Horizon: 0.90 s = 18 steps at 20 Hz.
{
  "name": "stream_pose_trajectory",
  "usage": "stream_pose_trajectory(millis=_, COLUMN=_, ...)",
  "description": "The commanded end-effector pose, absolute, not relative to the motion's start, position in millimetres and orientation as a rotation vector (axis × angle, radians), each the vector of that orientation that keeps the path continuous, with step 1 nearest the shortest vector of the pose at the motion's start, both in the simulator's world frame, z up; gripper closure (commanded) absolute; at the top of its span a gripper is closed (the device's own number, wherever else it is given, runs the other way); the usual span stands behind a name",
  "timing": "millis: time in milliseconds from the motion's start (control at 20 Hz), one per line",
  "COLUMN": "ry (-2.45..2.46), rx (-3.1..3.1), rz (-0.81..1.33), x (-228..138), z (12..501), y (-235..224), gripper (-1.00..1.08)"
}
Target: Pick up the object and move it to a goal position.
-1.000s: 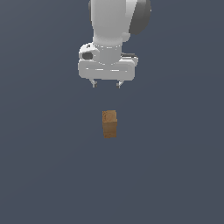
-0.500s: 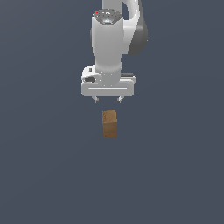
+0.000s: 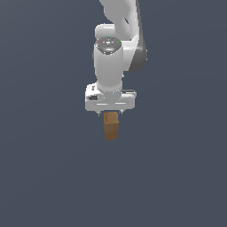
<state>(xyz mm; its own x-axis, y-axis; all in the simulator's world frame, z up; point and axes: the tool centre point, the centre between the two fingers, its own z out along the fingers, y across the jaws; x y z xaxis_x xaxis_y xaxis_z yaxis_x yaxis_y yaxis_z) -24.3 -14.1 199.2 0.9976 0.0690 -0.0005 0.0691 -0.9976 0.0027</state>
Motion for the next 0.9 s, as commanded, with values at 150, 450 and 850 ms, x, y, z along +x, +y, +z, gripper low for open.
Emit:
stream_pose_trajectory(millis=150, ry=0.114, rx=3.139, rz=-0.002, x=-22.9, z=194.0, y=-13.8, gripper=-0.92)
stream_pose_trajectory(millis=450, ry=0.114, rx=3.139, rz=-0.002, x=-23.1, z=181.9, y=-13.9, gripper=-0.92)
stream_pose_trajectory(millis=850, ry=0.115, rx=3.139, rz=-0.001, x=-23.3, z=147.0, y=-13.9, gripper=-0.92)
